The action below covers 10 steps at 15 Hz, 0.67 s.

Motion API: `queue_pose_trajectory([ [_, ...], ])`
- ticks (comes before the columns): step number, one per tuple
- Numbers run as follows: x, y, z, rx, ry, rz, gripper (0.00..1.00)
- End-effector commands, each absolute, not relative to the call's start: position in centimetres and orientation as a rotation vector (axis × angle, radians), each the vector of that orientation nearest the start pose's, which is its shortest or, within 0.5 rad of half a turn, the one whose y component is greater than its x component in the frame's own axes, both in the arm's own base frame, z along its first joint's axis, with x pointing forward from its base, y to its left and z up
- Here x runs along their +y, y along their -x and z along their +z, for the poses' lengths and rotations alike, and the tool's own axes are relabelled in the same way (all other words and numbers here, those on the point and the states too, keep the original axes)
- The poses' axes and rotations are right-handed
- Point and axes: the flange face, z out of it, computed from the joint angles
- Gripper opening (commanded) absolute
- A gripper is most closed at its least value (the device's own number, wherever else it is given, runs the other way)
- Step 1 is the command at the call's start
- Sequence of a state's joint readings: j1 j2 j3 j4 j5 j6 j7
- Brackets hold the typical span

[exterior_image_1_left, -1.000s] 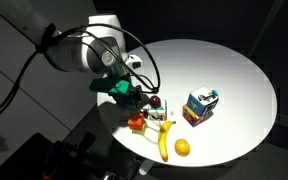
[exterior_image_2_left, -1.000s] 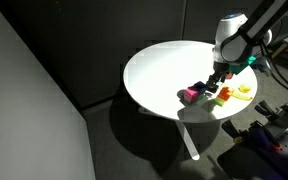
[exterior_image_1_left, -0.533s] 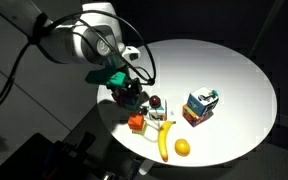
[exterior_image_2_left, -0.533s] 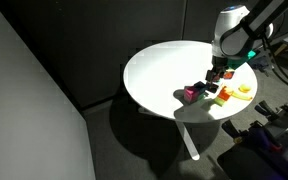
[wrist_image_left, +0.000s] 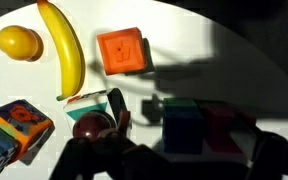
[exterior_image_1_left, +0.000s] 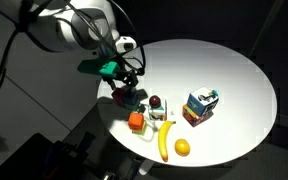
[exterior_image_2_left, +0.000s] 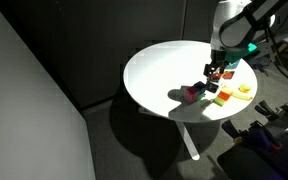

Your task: Put the orange block on the table

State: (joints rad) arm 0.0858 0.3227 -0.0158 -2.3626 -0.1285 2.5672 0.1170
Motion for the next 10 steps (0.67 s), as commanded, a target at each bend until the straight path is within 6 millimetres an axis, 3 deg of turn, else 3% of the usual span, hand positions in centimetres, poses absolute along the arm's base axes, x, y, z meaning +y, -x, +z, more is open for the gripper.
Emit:
queue_pose_trajectory([
  [1, 4.4, -49.7, 20.6, -0.047, 3.210, 0.218, 1.00],
  [10, 6.3, -49.3, 24.4, -0.041, 3.177, 0.328, 1.00],
])
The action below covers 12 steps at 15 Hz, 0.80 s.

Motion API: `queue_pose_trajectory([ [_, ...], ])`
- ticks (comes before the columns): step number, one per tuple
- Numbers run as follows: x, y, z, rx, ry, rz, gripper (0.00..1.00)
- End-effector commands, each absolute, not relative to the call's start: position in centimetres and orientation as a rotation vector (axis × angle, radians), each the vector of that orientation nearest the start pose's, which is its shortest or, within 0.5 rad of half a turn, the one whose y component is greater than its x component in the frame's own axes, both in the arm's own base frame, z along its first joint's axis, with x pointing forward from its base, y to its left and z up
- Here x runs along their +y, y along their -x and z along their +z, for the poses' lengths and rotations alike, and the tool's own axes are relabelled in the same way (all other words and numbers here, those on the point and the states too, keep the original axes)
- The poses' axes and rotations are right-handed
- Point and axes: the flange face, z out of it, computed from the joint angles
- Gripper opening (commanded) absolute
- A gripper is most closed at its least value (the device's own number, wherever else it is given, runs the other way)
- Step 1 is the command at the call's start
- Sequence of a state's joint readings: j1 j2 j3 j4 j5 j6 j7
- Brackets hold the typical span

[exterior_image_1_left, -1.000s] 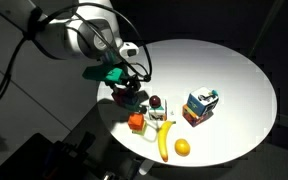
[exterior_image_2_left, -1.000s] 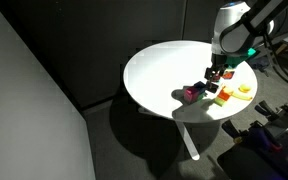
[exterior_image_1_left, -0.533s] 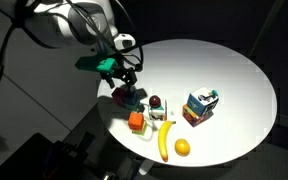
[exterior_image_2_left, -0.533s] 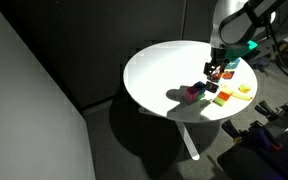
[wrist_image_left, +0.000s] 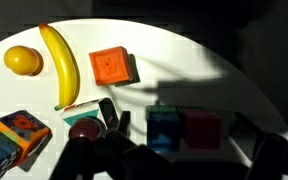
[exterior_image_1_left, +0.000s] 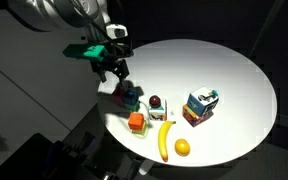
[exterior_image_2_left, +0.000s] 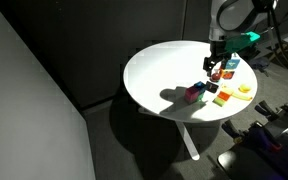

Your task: Put the orange block on the table

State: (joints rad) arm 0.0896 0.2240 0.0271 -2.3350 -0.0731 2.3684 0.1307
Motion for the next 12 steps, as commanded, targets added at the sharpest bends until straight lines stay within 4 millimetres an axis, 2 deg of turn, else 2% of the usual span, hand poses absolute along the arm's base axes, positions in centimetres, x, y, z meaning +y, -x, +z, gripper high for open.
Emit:
queue_pose_trajectory([
  [1, 6.4, -49.3, 24.8, -0.038, 3.175, 0.339, 1.00],
  [8, 7.4, -49.0, 27.8, -0.065, 3.179, 0.362, 1.00],
  [12, 8.0, -48.9, 29.7, -0.087, 3.182, 0.315, 1.00],
])
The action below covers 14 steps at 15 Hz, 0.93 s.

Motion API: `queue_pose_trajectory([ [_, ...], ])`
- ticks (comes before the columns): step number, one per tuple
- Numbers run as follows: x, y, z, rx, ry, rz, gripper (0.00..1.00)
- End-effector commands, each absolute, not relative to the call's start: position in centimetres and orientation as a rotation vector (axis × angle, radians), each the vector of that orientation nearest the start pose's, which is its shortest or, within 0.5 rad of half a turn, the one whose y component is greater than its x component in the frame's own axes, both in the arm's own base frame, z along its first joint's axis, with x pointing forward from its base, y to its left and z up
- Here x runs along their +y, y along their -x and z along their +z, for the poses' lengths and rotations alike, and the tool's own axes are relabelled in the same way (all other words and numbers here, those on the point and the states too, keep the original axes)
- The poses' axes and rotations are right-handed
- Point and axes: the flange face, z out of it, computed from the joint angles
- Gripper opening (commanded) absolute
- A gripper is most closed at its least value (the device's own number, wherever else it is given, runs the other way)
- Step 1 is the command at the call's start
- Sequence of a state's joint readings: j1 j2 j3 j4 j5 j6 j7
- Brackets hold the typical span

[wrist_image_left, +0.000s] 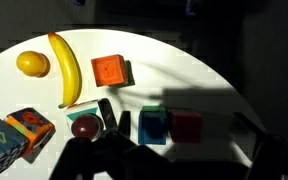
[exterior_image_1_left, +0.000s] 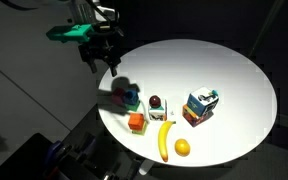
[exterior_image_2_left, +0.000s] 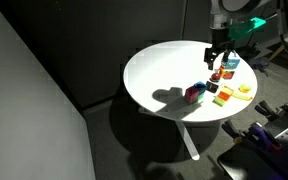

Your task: Put the orange block on the table

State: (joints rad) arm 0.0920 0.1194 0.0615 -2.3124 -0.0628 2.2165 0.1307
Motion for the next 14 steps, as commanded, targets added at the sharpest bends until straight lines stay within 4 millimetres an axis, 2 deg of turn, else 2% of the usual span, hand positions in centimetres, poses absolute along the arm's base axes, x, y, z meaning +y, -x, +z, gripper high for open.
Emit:
queue_pose_trajectory([
  [1, 8.2, -48.9, 30.1, -0.090, 3.183, 0.303, 1.00],
  [14, 9.4, -48.8, 34.0, -0.106, 3.194, 0.127, 1.00],
])
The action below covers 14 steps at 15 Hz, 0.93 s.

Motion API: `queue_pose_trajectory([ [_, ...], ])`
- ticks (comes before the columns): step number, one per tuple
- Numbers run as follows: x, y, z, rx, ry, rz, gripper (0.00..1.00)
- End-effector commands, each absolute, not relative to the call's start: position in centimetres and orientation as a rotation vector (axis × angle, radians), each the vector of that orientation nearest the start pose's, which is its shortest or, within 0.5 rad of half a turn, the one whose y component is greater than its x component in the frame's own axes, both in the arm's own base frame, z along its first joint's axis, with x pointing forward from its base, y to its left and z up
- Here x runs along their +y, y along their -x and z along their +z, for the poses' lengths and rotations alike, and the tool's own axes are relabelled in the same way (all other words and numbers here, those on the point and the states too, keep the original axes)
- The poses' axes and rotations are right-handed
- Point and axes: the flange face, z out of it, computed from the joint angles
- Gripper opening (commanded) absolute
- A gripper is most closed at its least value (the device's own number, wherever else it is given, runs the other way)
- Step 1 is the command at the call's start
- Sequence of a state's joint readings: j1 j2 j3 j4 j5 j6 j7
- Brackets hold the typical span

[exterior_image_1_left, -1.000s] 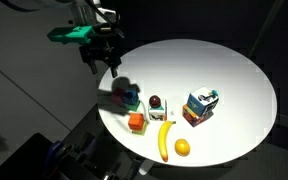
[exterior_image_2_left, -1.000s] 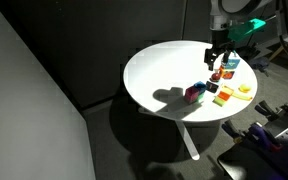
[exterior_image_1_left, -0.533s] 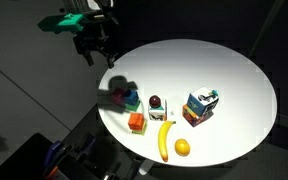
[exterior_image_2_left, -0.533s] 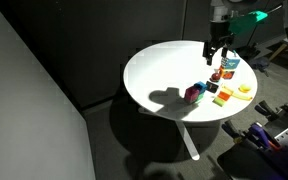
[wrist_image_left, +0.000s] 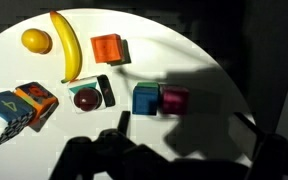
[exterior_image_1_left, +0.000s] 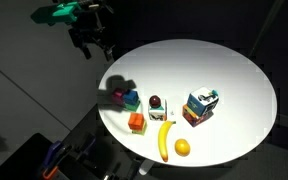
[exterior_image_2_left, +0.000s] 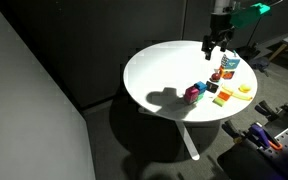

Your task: Put the orange block on the table

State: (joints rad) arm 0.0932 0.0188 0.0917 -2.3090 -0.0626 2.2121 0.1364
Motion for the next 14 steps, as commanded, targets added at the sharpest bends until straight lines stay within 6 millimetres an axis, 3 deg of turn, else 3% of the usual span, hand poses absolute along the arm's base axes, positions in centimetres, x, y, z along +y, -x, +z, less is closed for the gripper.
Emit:
queue_pose_trajectory([
  [1, 9.4, -48.7, 34.1, -0.107, 3.194, 0.121, 1.00],
  [14, 10.1, -47.1, 35.9, -0.142, 3.192, 0.111, 1.00],
])
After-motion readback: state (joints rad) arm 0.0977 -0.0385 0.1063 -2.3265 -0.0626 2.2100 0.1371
